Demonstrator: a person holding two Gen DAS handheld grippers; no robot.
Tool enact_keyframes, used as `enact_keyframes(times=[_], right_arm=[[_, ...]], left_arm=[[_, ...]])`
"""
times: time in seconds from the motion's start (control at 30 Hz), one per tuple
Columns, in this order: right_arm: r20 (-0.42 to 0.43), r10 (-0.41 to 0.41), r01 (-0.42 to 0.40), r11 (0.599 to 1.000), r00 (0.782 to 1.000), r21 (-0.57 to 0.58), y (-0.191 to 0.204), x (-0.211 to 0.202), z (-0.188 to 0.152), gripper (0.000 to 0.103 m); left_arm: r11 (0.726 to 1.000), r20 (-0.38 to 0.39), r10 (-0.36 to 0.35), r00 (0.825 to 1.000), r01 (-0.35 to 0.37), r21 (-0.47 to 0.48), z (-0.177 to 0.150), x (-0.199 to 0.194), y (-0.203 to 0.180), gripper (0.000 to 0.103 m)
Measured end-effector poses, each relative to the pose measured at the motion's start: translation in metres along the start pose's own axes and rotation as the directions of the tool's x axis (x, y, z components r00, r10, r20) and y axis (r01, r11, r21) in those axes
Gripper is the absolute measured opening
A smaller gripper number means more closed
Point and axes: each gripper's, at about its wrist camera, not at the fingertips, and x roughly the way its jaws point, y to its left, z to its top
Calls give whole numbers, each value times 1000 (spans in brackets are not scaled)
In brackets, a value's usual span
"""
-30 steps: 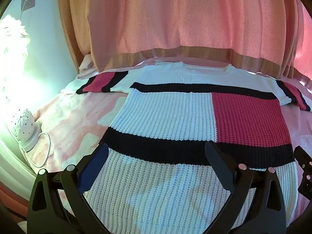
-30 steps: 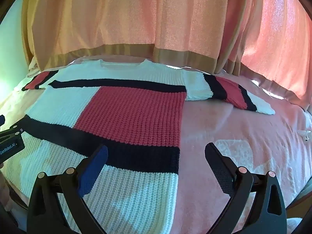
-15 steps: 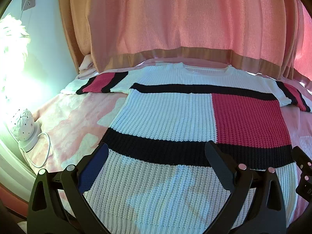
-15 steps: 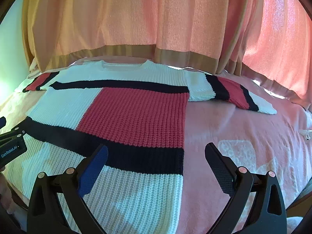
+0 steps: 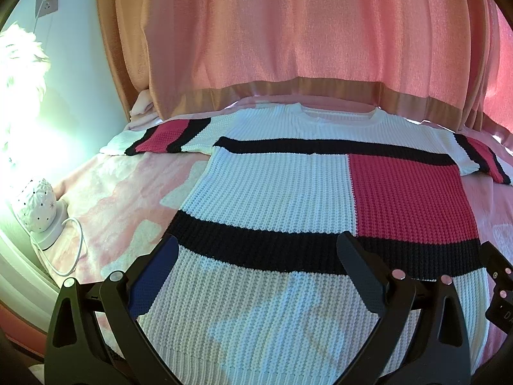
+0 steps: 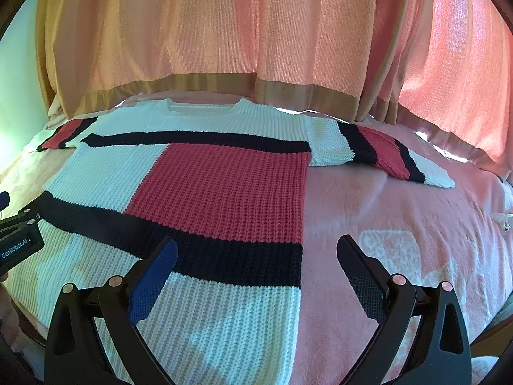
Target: Fold small clothes
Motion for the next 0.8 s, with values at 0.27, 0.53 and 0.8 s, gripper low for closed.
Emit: enact_keyframes(times=[0.27,0.53,0.8], right_arm=[[-1,2,-2,1000,1000,1,3,0,-1,98],[-2,2,-2,1000,1000,1,4,0,-2,98],[-2,2,-2,1000,1000,1,5,0,-2,98]], left_arm=[[1000,1,-2,1000,2,0,0,0,1,97],[1000,2,-3,1000,3,0,0,0,1,97],[1000,3,-1,1000,1,2,0,0,0,97]])
